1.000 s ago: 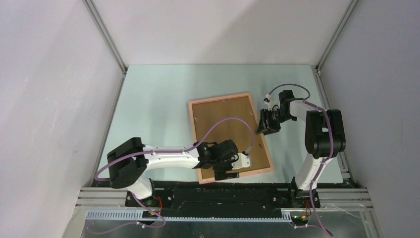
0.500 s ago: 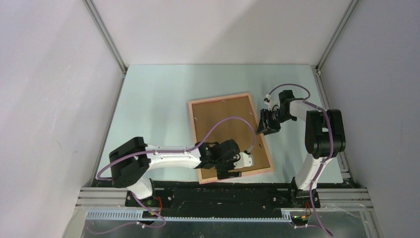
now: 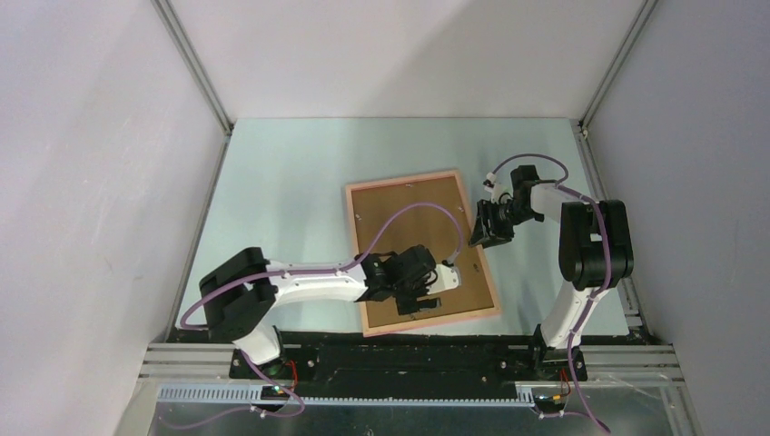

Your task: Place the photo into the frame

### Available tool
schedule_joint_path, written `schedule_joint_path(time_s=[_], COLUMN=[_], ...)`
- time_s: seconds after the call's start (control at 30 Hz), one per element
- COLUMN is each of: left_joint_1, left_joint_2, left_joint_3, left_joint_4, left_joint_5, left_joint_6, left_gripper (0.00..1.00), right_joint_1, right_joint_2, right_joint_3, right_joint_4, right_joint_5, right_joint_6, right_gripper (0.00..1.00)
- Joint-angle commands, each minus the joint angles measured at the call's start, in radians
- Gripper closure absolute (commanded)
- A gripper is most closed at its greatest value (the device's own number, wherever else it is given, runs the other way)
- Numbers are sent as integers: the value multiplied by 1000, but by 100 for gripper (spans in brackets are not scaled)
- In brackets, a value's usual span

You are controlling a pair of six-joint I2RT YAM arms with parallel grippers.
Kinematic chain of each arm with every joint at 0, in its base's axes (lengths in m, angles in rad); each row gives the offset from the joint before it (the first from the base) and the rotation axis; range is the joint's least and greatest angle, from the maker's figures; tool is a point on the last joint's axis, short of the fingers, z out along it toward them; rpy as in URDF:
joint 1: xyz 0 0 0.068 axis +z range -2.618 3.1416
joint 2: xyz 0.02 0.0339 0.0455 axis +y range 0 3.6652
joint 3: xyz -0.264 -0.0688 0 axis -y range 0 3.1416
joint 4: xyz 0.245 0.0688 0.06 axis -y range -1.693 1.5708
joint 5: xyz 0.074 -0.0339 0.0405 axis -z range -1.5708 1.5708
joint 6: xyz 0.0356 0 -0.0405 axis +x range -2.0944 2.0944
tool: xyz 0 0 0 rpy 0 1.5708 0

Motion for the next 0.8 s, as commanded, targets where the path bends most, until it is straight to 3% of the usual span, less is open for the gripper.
schedule_joint_path(time_s=[0.0,0.77], left_joint_1=[15,26], left_joint_2=[-82,18], left_joint_3=[8,-38], left_joint_4=[38,24], left_joint_5=[-12,147], left_joint_6=[-2,-1], left_gripper=[8,5], right_joint_1=[-13,-30], right_joint_2=[10,7], right_joint_3=[-1,-1], right_joint_4=[-11,-6], right_joint_5=[-32,-38], right_joint_6=[-9,-7], right_gripper=[49,49])
